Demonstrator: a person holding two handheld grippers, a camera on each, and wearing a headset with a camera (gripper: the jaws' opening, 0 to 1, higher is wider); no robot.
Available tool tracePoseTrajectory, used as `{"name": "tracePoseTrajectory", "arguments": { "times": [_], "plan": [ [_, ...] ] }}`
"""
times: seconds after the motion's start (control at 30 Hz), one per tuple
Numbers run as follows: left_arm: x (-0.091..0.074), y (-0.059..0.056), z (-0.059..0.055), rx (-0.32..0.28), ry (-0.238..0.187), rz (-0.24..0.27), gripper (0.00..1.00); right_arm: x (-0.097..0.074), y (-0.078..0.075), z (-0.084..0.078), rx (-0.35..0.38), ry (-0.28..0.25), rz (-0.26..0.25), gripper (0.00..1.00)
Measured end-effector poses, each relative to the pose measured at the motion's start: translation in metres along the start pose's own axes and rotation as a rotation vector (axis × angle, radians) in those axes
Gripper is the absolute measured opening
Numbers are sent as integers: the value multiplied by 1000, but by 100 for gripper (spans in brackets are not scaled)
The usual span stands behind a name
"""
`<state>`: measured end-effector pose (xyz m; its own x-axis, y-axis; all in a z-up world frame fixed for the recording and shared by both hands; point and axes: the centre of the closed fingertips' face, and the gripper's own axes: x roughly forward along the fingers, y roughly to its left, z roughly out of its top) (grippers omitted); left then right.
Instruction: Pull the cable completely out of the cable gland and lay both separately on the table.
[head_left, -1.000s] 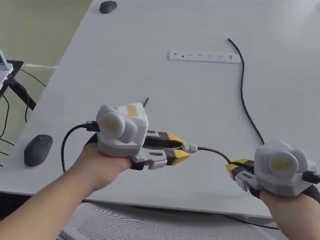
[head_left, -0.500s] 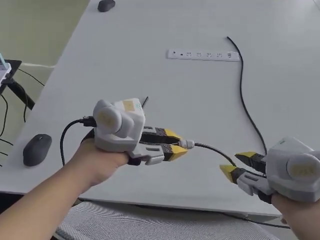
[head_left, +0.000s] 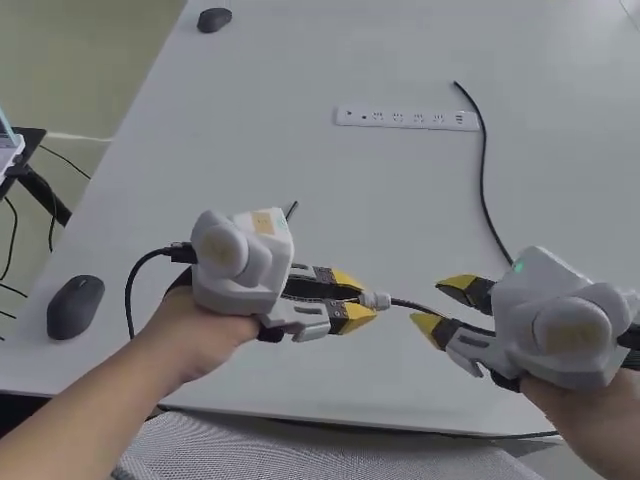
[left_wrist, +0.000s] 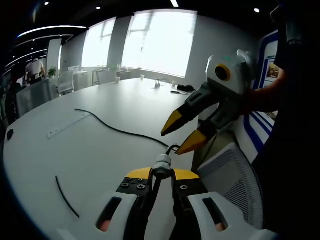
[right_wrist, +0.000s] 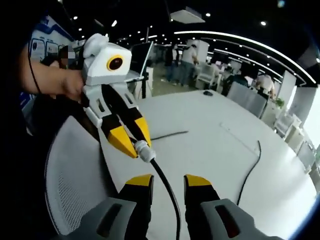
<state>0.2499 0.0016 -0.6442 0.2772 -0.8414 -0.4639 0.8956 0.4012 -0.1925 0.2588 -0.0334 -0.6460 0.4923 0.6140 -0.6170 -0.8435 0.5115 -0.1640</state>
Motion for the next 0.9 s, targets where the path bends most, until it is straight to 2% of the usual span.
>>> {"name": "tracePoseTrajectory", "arguments": {
  "times": [0.07, 0.2, 0.27, 0.33, 0.43, 0.67, 0.9],
  "plan": [
    [0, -1, 0, 3, 0, -2, 15, 4, 5, -1, -23, 20, 17, 20],
    [1, -2, 0, 5, 7, -5, 15, 10, 10, 3, -79, 17, 37, 16],
    [1, -2, -1, 4, 8, -5, 15, 14, 10, 1, -147, 37, 35, 14],
    [2, -2, -1, 3, 9, -5, 15, 15, 11, -1, -156, 52, 37, 12],
    [3, -3, -1, 6, 14, -7, 15, 15, 13, 4, -178, 33, 43, 8],
    [7, -2, -2, 10, 20, -8, 15, 19, 14, 0, -191, 44, 57, 4],
    [9, 0, -5, 12, 29, -6, 15, 23, 16, -2, -246, 51, 65, 2]
  ]
}}
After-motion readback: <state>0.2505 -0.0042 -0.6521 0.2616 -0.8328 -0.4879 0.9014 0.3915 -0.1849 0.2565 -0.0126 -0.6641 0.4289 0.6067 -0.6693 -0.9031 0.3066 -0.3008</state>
